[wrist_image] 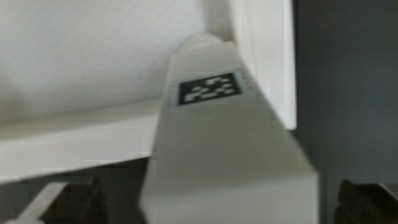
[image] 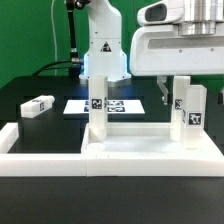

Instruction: Assemble desk

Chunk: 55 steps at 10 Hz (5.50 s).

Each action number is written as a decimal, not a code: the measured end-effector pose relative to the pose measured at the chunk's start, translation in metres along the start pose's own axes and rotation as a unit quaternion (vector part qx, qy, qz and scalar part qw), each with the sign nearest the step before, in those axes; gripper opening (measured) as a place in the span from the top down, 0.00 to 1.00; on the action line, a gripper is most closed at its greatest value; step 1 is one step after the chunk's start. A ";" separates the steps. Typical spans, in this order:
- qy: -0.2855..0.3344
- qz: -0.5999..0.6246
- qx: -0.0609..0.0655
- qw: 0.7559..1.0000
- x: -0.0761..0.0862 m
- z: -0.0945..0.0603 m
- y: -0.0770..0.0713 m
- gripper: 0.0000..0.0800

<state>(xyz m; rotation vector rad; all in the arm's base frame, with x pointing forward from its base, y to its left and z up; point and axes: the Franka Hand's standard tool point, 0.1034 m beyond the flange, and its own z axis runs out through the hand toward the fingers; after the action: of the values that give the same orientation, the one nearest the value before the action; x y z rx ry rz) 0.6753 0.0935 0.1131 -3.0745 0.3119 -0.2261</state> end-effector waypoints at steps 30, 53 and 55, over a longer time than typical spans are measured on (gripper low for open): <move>-0.002 0.103 0.015 0.995 -0.007 0.006 -0.001 0.34; -0.041 0.534 0.029 0.844 -0.016 0.007 -0.002 0.20; -0.039 0.483 0.030 0.874 -0.016 0.007 -0.002 0.19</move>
Offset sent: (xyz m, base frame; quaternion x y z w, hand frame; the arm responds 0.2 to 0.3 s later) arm 0.0000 0.0000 0.0000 0.0000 0.0000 0.1296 0.9916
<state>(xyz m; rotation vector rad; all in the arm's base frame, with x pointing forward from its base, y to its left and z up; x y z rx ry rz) 0.6611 0.0986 0.1038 -2.4435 1.6812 -0.0538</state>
